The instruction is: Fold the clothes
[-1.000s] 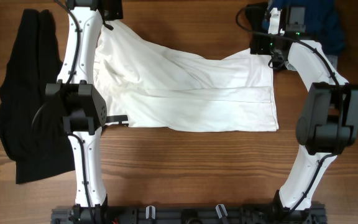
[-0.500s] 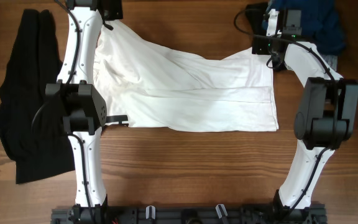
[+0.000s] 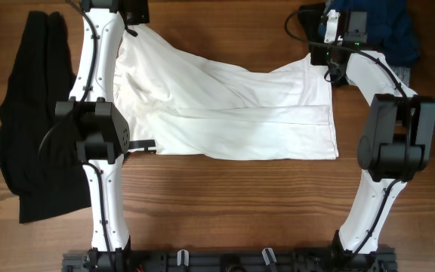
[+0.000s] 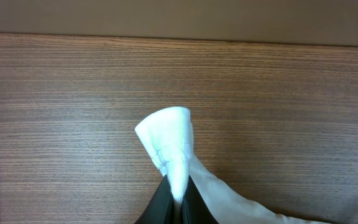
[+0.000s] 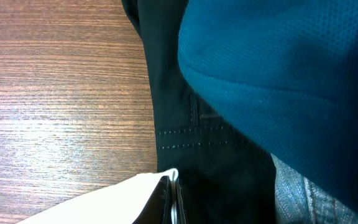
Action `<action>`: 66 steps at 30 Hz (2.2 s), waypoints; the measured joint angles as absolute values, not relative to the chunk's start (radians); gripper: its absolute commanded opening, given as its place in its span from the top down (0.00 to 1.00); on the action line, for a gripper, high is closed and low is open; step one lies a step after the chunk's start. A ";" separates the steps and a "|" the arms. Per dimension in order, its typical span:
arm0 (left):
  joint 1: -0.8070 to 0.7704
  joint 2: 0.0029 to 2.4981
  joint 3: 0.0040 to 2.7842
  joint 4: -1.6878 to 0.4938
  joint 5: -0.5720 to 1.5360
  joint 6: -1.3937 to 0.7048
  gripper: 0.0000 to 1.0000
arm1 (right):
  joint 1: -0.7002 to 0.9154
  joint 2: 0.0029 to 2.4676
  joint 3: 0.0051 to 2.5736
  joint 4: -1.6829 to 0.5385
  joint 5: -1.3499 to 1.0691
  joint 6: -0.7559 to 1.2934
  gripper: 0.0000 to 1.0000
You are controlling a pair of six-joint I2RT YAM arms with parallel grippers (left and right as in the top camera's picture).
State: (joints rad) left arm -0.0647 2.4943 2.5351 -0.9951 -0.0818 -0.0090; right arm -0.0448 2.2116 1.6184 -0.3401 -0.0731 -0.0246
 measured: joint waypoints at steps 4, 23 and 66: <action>-0.065 2.494 2.535 -0.999 -0.082 -0.009 0.96 | -0.045 2.211 1.618 -0.389 -0.069 -0.025 0.96; -0.037 2.370 2.535 -1.369 -0.081 -0.009 0.96 | -0.061 1.919 1.644 -0.846 -0.162 -0.024 0.96; -0.036 2.370 2.535 -1.665 0.055 -0.010 0.96 | -0.013 2.045 1.395 -0.543 -0.107 0.356 0.60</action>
